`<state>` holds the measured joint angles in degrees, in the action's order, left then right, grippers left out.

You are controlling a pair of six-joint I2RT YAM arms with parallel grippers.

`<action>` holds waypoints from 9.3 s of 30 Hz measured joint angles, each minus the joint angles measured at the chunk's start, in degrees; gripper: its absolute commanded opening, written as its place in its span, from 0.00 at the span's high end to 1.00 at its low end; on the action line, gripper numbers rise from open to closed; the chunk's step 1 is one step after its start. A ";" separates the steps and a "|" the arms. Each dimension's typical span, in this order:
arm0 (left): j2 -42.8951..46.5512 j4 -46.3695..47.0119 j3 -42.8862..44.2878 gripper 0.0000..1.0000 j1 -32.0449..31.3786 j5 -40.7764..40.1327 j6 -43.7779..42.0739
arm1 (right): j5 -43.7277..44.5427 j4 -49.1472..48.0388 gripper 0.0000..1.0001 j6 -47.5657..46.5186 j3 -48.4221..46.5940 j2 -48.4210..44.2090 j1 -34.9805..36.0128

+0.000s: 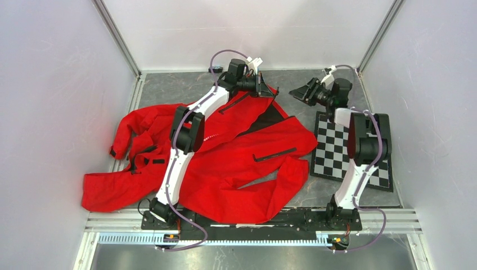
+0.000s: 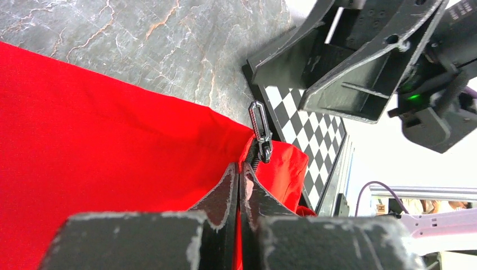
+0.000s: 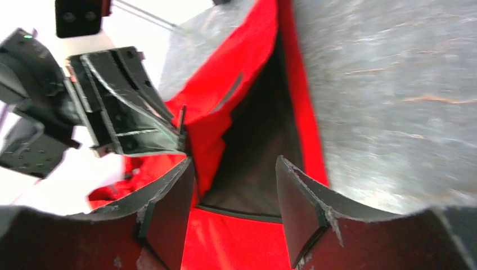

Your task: Zip up the jacket

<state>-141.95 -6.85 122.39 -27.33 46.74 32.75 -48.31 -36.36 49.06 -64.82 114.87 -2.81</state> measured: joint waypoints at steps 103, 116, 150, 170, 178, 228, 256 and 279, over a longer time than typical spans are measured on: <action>6.78 -6.12 -7.39 0.98 -3.93 -19.61 -7.23 | -4.79 -3.96 0.88 -15.43 5.99 -1.31 6.54; 6.78 -4.98 -7.50 0.98 -3.87 -19.10 -6.23 | -1.51 -32.59 0.75 11.85 10.34 7.61 6.93; 6.78 -3.52 -7.50 0.98 -2.69 -16.50 -2.75 | 5.27 -34.86 0.78 9.31 13.42 6.08 10.49; 9.14 -2.78 -11.32 0.98 -2.69 -18.21 -8.83 | 5.97 11.52 1.00 -25.00 3.67 -6.03 8.15; 13.68 -2.93 -14.32 0.98 -4.15 -23.04 -18.99 | 2.45 29.81 1.00 -40.50 -6.88 -4.63 7.43; 12.85 -12.44 -8.33 0.98 -9.14 -31.74 -32.22 | -3.56 20.00 1.00 -35.30 -0.13 -6.19 6.97; 12.72 -12.81 -8.33 0.98 -9.42 -32.63 -32.22 | -1.33 17.73 1.00 -30.82 0.20 -6.19 6.69; 12.72 -12.46 -8.83 0.98 -11.17 -36.35 -33.48 | 1.27 14.23 1.00 -21.24 0.17 -5.27 5.95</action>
<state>-129.23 -19.31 113.56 -38.50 10.39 -0.73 -47.05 -22.13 27.81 -64.64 109.60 3.14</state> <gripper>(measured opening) 0.032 0.014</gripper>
